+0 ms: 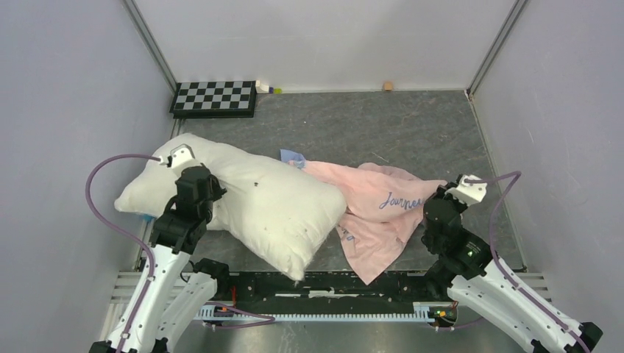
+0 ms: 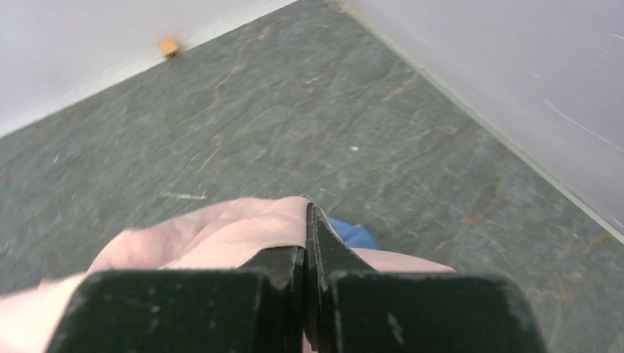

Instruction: Remove the pillowcase from the pillow

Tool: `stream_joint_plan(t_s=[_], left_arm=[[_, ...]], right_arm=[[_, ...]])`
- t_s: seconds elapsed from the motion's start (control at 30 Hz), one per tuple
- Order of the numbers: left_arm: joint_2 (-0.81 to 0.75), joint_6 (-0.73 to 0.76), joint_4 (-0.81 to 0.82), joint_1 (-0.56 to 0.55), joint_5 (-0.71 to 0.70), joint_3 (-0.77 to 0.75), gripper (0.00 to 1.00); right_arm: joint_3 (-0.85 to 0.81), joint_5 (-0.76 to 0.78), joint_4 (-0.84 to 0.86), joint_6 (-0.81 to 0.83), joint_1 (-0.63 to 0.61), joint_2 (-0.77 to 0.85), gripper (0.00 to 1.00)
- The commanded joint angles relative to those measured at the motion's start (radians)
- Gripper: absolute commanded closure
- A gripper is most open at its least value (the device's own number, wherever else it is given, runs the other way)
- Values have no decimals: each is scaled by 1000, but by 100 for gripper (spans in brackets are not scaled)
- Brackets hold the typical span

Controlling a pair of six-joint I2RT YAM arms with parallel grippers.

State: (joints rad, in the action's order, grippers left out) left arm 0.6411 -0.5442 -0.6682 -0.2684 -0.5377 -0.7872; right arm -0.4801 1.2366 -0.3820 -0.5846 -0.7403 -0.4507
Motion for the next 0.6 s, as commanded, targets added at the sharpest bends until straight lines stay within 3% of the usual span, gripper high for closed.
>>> stream_joint_plan(t_s=[0.0, 0.2, 0.23, 0.27, 0.3, 0.33, 0.4, 0.53, 0.57], left_arm=[[29, 26, 209, 5, 262, -4, 98], [151, 12, 200, 5, 475, -34, 98], [173, 1, 197, 5, 510, -38, 98], [195, -4, 190, 5, 530, -41, 98], [212, -8, 179, 5, 533, -46, 97], [231, -12, 160, 3, 527, -56, 94], [258, -10, 116, 3, 462, -79, 79], [242, 6, 51, 4, 306, -117, 29], [217, 3, 48, 4, 283, -120, 10]], right_arm=[[19, -257, 259, 251, 1, -32, 100], [-65, -759, 330, 464, 1, -215, 93], [-80, -824, 332, 489, 1, -257, 82], [-104, -880, 324, 508, 1, -294, 63], [-130, -905, 304, 516, 1, -341, 29], [-162, -903, 273, 514, 1, -382, 5], [-221, -885, 212, 511, 1, -465, 2], [-286, -779, 143, 498, 1, -551, 2], [-289, -757, 149, 499, 1, -548, 2]])
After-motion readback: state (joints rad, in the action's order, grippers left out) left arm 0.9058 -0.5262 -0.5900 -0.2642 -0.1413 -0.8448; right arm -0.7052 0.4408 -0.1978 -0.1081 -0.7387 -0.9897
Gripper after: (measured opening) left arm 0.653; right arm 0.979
